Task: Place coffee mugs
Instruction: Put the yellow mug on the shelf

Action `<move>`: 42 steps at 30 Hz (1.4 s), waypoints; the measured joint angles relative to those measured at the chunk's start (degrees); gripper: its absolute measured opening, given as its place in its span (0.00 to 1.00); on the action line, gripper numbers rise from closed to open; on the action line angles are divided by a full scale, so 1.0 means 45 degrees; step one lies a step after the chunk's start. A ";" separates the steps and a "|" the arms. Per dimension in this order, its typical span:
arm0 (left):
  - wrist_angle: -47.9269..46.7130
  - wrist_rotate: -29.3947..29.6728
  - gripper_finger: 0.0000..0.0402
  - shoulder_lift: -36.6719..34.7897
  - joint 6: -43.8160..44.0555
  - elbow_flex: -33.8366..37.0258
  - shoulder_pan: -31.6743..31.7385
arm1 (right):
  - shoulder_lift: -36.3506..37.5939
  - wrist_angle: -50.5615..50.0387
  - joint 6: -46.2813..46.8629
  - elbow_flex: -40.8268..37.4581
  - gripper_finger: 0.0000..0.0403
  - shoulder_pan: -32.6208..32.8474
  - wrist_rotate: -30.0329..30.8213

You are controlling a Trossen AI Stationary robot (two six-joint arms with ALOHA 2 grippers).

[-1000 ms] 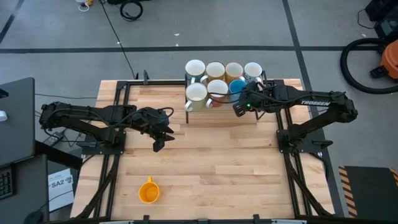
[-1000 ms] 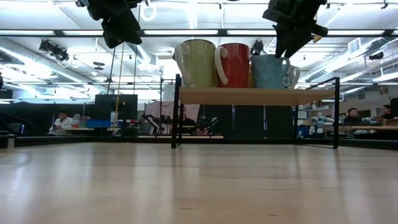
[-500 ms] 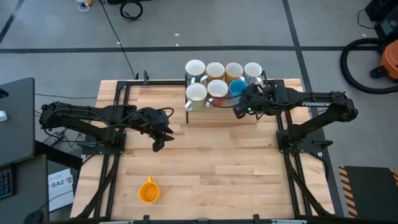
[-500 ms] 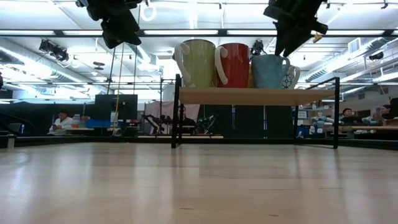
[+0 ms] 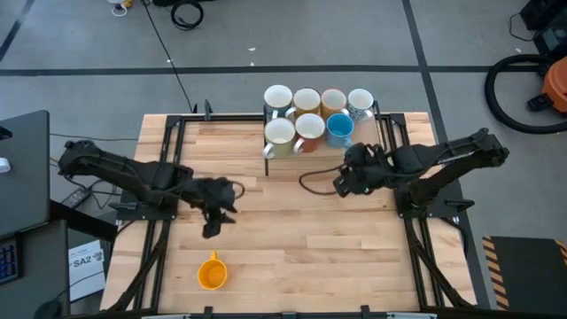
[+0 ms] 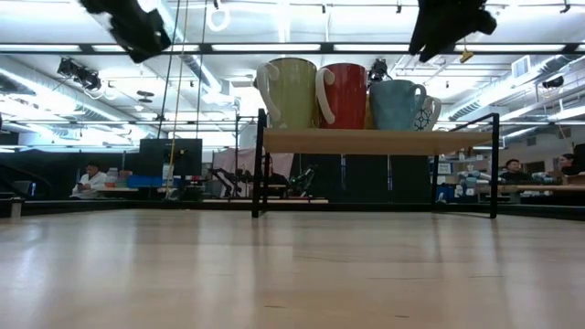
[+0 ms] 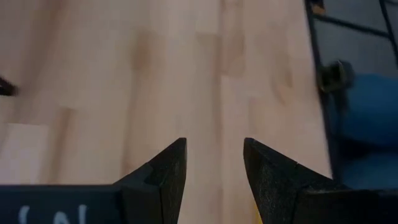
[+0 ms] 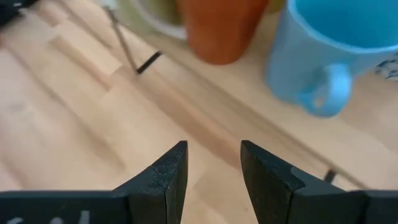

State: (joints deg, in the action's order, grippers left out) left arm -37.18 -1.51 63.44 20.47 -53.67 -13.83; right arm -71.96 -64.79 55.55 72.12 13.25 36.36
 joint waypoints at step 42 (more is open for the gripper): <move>-0.1234 -0.0056 0.41 0.3271 1.8984 0.0000 -0.8018 | -0.0005 0.0729 0.0622 0.0000 0.38 0.2259 0.0005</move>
State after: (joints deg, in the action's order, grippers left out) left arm -42.74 -1.76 78.16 105.90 -53.67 -49.91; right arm -71.99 -61.52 58.35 72.12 23.42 36.38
